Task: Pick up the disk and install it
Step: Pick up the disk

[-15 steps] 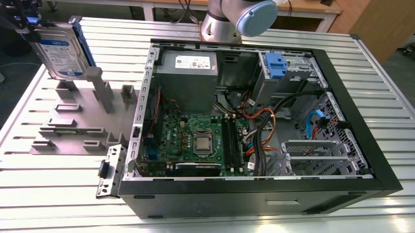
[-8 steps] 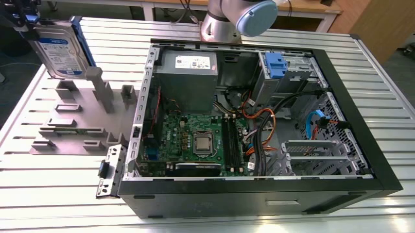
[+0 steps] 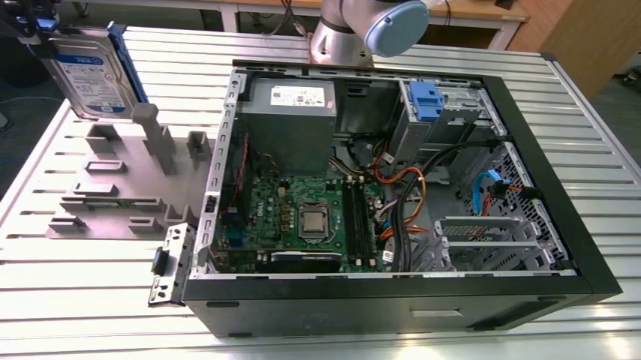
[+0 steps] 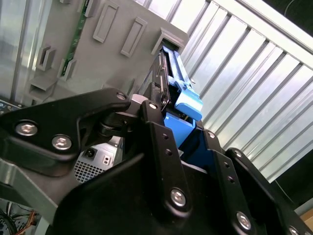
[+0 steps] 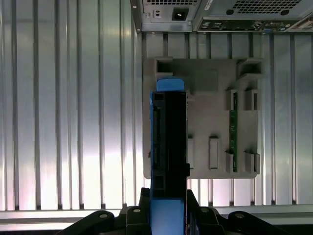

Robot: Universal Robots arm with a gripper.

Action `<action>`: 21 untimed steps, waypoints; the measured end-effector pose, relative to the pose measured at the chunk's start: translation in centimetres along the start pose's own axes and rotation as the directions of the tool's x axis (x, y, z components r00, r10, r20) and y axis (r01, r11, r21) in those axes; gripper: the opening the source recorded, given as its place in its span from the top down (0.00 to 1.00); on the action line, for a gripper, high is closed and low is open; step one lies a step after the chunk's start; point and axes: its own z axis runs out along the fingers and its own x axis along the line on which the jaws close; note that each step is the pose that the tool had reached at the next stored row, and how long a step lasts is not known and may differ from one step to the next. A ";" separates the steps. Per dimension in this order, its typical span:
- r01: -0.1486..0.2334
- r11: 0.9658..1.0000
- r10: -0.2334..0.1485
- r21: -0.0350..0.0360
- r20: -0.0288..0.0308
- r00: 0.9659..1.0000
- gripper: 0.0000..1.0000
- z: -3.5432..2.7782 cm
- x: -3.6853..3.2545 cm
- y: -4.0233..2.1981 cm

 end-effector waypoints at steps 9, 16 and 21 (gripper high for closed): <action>0.000 1.000 0.000 0.000 0.000 1.000 0.64 -0.85 -0.01 0.00; 0.000 1.000 0.000 0.000 0.000 1.000 0.64 -1.69 -0.02 0.01; 0.000 1.000 0.000 0.000 0.000 1.000 0.64 -2.38 -0.02 0.01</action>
